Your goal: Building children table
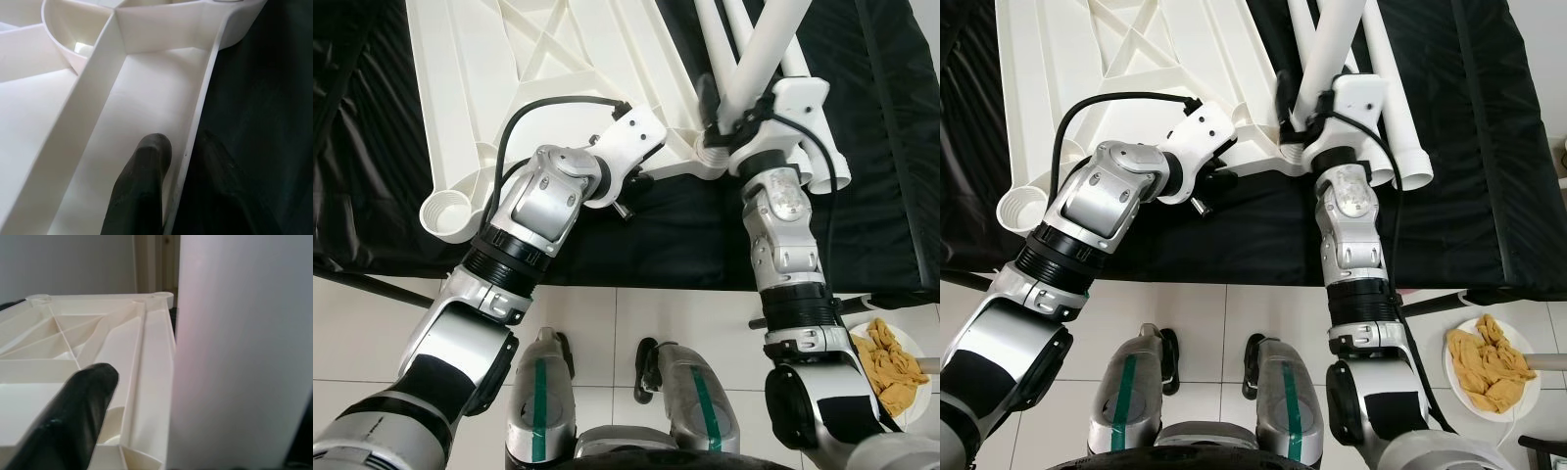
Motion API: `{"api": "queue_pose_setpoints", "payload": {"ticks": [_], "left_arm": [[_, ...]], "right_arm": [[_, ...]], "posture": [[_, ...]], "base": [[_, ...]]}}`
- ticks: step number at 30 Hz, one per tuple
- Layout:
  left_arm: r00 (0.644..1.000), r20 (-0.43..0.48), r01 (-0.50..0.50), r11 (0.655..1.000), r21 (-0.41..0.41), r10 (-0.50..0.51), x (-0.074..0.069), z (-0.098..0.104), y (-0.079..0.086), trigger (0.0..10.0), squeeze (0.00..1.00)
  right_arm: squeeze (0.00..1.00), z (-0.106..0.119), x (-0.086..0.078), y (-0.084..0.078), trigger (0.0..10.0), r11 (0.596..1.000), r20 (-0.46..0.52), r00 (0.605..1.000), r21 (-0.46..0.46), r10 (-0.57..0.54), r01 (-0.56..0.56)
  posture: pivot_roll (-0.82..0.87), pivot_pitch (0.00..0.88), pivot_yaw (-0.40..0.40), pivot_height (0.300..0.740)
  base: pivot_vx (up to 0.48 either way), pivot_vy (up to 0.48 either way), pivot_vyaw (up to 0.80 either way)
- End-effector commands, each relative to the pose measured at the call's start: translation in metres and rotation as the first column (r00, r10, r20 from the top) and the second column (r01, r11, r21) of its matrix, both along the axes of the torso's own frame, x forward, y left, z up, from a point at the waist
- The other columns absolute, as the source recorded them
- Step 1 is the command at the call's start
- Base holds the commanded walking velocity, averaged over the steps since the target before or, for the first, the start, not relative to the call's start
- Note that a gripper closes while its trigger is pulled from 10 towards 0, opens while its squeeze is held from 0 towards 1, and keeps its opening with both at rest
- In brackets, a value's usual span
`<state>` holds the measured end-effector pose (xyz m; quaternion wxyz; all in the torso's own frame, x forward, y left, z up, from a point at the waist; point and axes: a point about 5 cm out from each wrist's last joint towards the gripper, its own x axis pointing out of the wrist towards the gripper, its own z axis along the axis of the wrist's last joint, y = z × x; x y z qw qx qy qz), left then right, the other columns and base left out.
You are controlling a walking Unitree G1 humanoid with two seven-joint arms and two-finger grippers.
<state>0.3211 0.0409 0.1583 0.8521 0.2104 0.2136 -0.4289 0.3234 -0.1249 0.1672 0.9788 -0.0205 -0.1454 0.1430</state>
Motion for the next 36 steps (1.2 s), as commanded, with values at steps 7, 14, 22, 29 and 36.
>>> {"api": "queue_pose_setpoints", "payload": {"ticks": [7,14,22,29,36], "left_arm": [[0.996,0.084,-0.035,0.999,-0.006,0.036,0.004,0.011,-0.004,10.0,0.0],[0.996,0.083,-0.033,0.999,-0.007,0.034,0.004,0.011,-0.004,10.0,0.0],[0.996,0.084,-0.034,0.999,-0.008,0.035,0.005,0.012,-0.005,10.0,0.0],[0.996,0.085,-0.032,0.999,-0.009,0.032,0.005,0.012,-0.005,10.0,0.0],[0.996,0.089,-0.032,0.999,-0.01,0.032,0.005,0.013,-0.006,10.0,0.0]], "right_arm": [[0.0,-0.006,-0.003,0.007,10.0,0.998,-0.017,0.999,-0.04,0.051,-0.052],[0.0,0.005,0.003,-0.013,10.0,0.995,0.041,0.994,0.014,-0.097,0.097],[0.0,0.01,0.004,-0.016,10.0,0.99,0.056,0.991,0.073,-0.121,0.117],[0.0,0.011,-0.007,0.011,10.0,0.989,0.128,0.987,-0.125,0.094,-0.078],[0.0,0.014,-0.004,0.006,10.0,0.998,0.121,0.992,-0.039,0.045,-0.041]], "posture": [[0.06,0.093,-0.026,0.74],[0.06,0.096,-0.026,0.74],[0.06,0.094,-0.027,0.74],[0.05,0.09,-0.027,0.74],[0.06,0.088,-0.032,0.74]], "base": [[0.0,0.0,0.0],[0.0,0.0,0.0],[0.0,0.0,0.0],[0.0,0.0,0.0],[0.0,0.0,0.0]]}}
